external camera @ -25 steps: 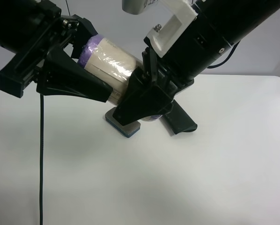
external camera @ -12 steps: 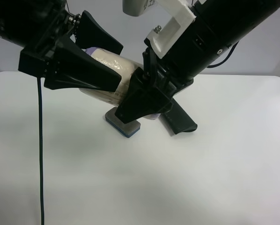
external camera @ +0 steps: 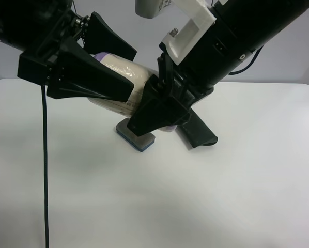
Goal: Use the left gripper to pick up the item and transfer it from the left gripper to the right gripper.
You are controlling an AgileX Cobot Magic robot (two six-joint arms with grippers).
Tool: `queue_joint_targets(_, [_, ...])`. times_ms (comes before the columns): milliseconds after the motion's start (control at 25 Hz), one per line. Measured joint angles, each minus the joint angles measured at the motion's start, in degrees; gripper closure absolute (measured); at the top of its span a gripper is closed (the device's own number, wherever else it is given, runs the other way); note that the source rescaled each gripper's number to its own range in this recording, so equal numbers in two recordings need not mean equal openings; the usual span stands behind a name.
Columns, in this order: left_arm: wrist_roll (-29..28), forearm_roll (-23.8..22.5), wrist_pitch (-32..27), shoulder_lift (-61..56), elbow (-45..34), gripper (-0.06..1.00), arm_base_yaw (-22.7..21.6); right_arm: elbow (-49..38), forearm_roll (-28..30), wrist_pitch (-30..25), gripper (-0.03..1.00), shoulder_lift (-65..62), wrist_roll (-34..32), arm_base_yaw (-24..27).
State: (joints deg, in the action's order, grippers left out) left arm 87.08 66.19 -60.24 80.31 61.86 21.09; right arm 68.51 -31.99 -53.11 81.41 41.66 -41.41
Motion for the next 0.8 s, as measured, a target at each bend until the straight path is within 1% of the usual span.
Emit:
queue_joint_targets(240, [-0.12,-0.06,0.06,-1.72,0.36,-0.04,0.00,0.00,0.00,0.00,0.96,0.00,0.00,0.00])
queue_joint_targets(320, [-0.12,-1.00,0.06,-2.98,0.36,-0.04,0.00,0.00,0.00,0.00,0.96,0.00,0.00,0.00])
queue_joint_targets(480, [-0.90,-4.71,0.31,-5.94,0.36,-0.04,0.00,0.00,0.00,0.00,0.96,0.00,0.00,0.00])
queue_joint_targets(640, [-3.68,-9.17,0.44,-9.94,0.36,-0.04,0.00,0.00,0.00,0.00,0.96,0.00,0.00,0.00])
queue_joint_targets(760, [-7.88,-12.92,0.83,-13.44,0.36,-0.04,0.00,0.00,0.00,0.00,0.96,0.00,0.00,0.00])
queue_joint_targets(800, [-10.21,-13.83,0.88,-14.76,0.36,-0.04,0.00,0.00,0.00,0.00,0.96,0.00,0.00,0.00])
